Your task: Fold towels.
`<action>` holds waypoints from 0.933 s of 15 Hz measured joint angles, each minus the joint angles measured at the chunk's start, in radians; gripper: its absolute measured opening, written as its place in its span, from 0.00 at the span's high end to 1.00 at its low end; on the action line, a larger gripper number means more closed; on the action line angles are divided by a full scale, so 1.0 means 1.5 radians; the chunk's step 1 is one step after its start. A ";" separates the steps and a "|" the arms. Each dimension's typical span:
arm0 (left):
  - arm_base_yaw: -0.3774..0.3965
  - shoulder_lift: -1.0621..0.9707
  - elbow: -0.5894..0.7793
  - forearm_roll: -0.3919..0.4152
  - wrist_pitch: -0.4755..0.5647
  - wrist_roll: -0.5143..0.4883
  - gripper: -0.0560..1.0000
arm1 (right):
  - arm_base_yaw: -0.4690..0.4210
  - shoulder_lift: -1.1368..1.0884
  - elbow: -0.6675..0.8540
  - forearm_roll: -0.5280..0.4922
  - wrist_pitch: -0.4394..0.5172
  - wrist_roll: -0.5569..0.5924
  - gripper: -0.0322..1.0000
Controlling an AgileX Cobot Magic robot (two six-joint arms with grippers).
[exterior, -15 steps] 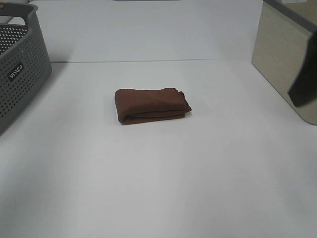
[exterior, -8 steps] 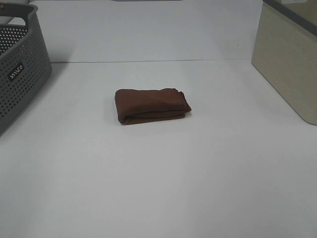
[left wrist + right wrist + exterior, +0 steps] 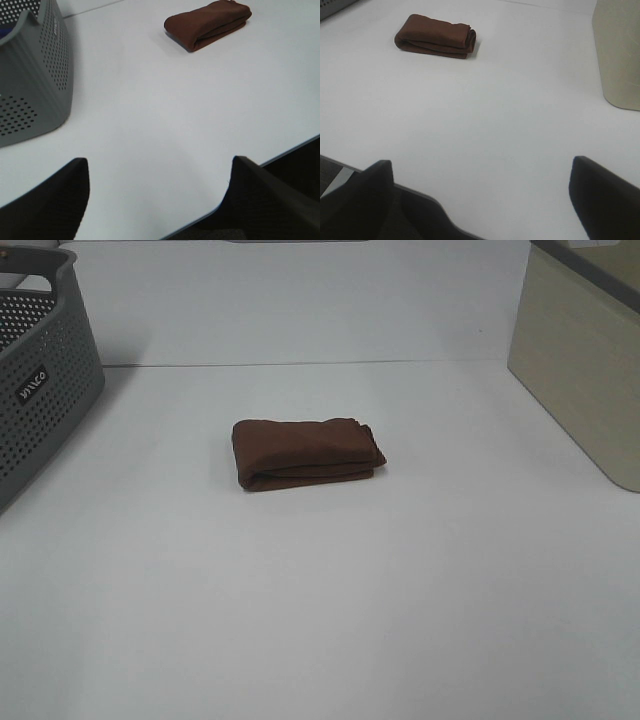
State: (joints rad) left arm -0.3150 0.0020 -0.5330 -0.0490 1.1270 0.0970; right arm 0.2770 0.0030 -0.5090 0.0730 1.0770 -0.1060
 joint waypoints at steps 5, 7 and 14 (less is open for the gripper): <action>0.000 0.000 0.021 -0.030 -0.044 0.056 0.25 | 0.000 0.001 0.001 0.001 -0.005 0.000 0.11; 0.000 0.000 0.021 -0.033 -0.045 0.063 0.25 | 0.000 0.001 0.001 0.003 -0.005 0.000 0.11; 0.000 0.000 0.022 -0.050 -0.046 0.071 0.25 | 0.000 0.001 0.001 0.003 -0.005 0.000 0.11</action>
State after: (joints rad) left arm -0.3150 0.0020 -0.5000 -0.1240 1.0580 0.2030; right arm 0.2770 0.0040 -0.5070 0.0780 1.0700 -0.1060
